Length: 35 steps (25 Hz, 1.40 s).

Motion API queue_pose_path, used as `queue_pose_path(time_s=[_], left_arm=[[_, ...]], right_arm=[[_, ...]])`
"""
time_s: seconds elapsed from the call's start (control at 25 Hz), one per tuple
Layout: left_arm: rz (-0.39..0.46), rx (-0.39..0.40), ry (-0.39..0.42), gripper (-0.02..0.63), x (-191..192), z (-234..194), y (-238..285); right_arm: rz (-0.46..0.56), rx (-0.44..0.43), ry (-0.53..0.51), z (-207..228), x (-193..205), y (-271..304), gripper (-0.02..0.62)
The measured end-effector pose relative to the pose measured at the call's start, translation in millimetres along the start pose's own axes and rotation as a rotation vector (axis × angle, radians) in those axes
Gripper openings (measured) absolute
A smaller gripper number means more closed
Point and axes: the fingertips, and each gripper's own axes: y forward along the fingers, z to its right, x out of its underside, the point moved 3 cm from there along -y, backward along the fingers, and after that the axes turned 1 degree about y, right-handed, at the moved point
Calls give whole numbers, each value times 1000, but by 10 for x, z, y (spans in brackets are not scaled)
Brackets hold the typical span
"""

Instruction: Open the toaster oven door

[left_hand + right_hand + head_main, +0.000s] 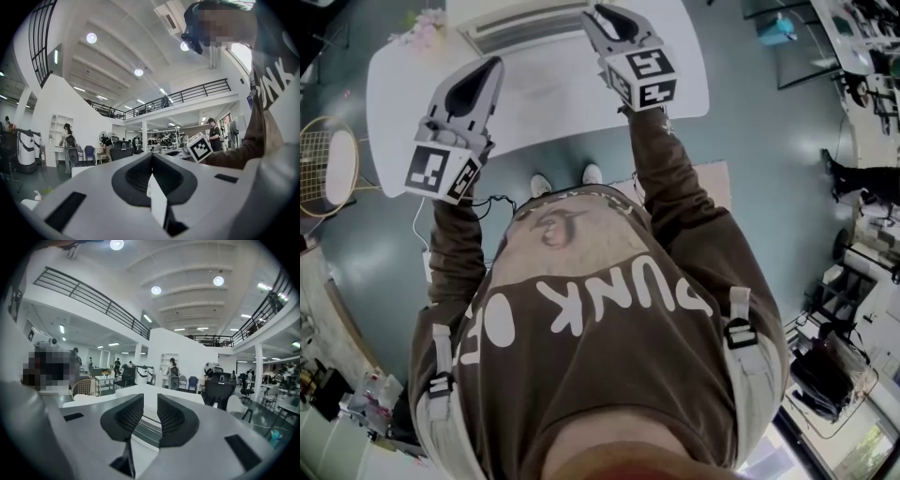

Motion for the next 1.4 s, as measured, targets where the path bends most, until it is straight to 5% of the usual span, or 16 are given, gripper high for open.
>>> queue_pose_path(time_s=[0.68, 1.4], left_arm=[[-14, -21, -36, 3, 130, -399, 4], [-15, -19, -66, 3, 221, -502, -10]], right_arm=[[-271, 210, 72, 705, 655, 808, 120], [-382, 262, 201, 842, 950, 1050, 110]])
